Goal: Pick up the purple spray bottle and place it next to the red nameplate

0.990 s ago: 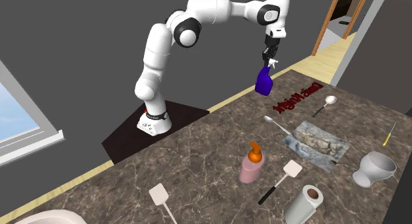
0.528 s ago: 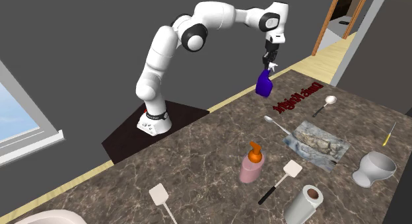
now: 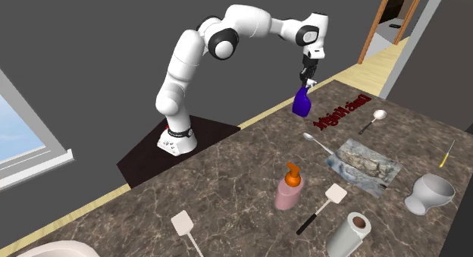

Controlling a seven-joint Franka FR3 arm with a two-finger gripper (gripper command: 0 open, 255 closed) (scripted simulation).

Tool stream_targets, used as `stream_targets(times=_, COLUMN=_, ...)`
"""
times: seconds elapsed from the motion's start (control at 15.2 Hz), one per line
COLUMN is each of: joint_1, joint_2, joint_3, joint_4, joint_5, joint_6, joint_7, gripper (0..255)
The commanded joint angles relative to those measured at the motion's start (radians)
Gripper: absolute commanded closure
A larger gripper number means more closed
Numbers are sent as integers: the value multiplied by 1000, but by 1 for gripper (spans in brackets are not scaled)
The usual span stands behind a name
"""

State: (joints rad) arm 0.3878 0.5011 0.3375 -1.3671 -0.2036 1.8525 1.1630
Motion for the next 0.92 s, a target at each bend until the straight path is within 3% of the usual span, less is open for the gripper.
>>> stream_targets(times=0.0, joint_1=-3, joint_2=-1, joint_3=-1, joint_4=-28, joint_5=-1, joint_6=27, joint_7=2, gripper=255)
stream_targets(times=0.53, joint_1=-3, joint_2=0, joint_3=-1, joint_4=-31, joint_5=-1, joint_6=32, joint_7=3, gripper=255)
stream_targets(times=0.59, joint_1=-3, joint_2=0, joint_3=-1, joint_4=-31, joint_5=-1, joint_6=32, joint_7=3, gripper=0)
stream_targets(times=0.86, joint_1=-3, joint_2=0, joint_3=-1, joint_4=-31, joint_5=-1, joint_6=32, joint_7=3, gripper=0)
